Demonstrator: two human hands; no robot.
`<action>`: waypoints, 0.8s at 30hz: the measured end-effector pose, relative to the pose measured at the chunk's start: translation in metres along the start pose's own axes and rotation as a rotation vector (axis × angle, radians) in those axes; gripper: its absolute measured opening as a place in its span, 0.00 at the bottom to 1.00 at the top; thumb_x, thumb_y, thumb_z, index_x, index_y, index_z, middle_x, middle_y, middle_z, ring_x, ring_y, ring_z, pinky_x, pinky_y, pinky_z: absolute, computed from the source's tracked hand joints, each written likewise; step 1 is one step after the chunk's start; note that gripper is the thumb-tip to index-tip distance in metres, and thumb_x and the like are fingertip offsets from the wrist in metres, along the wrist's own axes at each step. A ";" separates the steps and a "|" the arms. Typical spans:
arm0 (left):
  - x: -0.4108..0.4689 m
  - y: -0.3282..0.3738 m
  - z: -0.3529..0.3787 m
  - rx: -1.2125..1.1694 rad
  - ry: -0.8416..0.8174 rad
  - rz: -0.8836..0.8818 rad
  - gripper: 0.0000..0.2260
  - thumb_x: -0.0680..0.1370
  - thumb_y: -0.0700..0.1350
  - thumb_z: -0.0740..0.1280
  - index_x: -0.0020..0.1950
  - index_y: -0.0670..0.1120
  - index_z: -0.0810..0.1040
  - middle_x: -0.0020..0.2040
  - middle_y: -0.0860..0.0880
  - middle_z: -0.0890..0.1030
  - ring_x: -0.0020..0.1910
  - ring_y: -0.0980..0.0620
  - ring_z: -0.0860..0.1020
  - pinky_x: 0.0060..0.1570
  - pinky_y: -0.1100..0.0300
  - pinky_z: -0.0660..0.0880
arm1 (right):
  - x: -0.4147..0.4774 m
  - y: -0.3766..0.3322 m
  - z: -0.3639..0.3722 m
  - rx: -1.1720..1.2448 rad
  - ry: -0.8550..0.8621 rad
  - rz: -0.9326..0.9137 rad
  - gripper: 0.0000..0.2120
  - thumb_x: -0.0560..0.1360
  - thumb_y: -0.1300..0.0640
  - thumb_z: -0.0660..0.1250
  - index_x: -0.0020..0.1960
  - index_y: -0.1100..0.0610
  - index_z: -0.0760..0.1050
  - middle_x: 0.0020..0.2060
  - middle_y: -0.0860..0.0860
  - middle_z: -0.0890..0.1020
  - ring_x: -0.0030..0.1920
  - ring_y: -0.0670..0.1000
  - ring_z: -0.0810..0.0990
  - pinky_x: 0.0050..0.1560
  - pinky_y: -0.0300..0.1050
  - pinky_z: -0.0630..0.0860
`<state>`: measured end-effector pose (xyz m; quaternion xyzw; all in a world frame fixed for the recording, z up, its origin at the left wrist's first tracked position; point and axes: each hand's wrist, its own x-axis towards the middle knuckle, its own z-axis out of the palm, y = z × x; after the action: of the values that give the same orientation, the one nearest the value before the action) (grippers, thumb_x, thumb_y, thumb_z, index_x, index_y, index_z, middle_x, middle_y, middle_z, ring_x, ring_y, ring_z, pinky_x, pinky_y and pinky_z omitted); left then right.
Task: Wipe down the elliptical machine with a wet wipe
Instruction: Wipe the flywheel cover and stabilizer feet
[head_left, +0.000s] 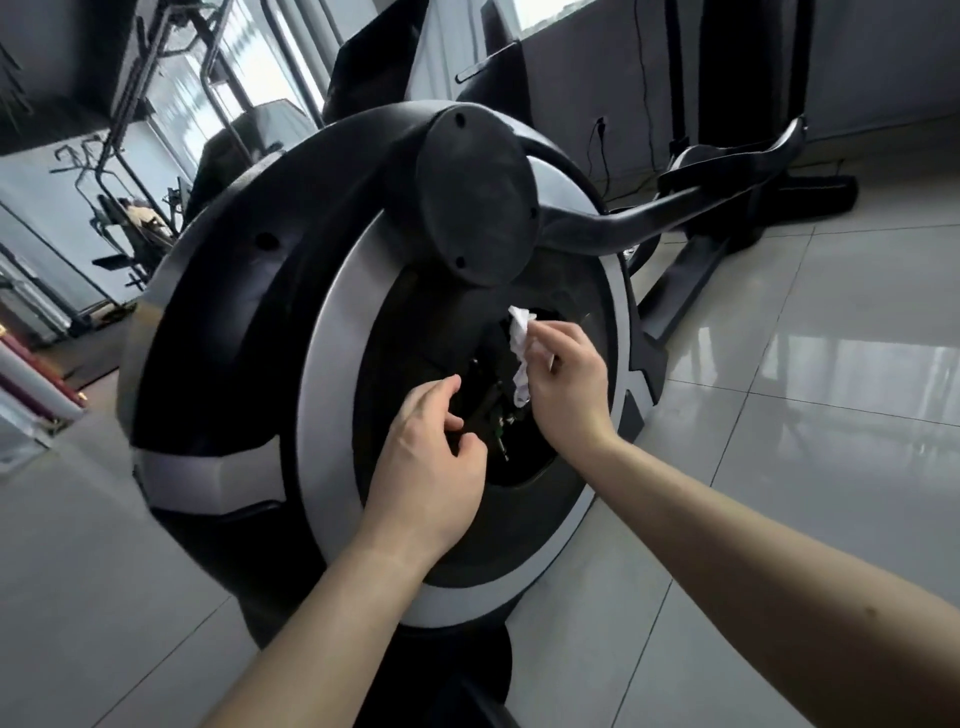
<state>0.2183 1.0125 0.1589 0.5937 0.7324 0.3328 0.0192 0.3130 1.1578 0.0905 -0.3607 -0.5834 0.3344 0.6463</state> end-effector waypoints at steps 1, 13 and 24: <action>-0.004 -0.003 -0.004 0.007 0.007 0.003 0.25 0.80 0.42 0.65 0.77 0.51 0.68 0.63 0.57 0.73 0.53 0.60 0.76 0.58 0.62 0.76 | 0.001 -0.007 0.004 0.023 0.003 -0.001 0.12 0.81 0.63 0.66 0.60 0.53 0.83 0.54 0.39 0.81 0.58 0.38 0.78 0.57 0.30 0.73; -0.021 -0.020 -0.060 0.053 0.039 0.042 0.22 0.81 0.47 0.66 0.76 0.53 0.70 0.63 0.57 0.76 0.54 0.59 0.78 0.59 0.61 0.76 | -0.068 -0.052 0.070 -0.097 -0.241 -0.275 0.33 0.79 0.69 0.59 0.82 0.57 0.57 0.82 0.54 0.55 0.83 0.52 0.48 0.82 0.55 0.50; -0.022 -0.032 -0.099 0.146 0.129 0.061 0.17 0.82 0.44 0.65 0.71 0.49 0.77 0.63 0.55 0.79 0.57 0.57 0.78 0.54 0.67 0.71 | -0.031 -0.076 0.082 -0.308 -0.290 -0.159 0.38 0.76 0.63 0.53 0.83 0.61 0.40 0.82 0.54 0.38 0.80 0.49 0.31 0.80 0.50 0.34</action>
<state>0.1551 0.9451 0.2112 0.5929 0.7359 0.3166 -0.0816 0.2294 1.0980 0.1444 -0.3562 -0.7408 0.2379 0.5174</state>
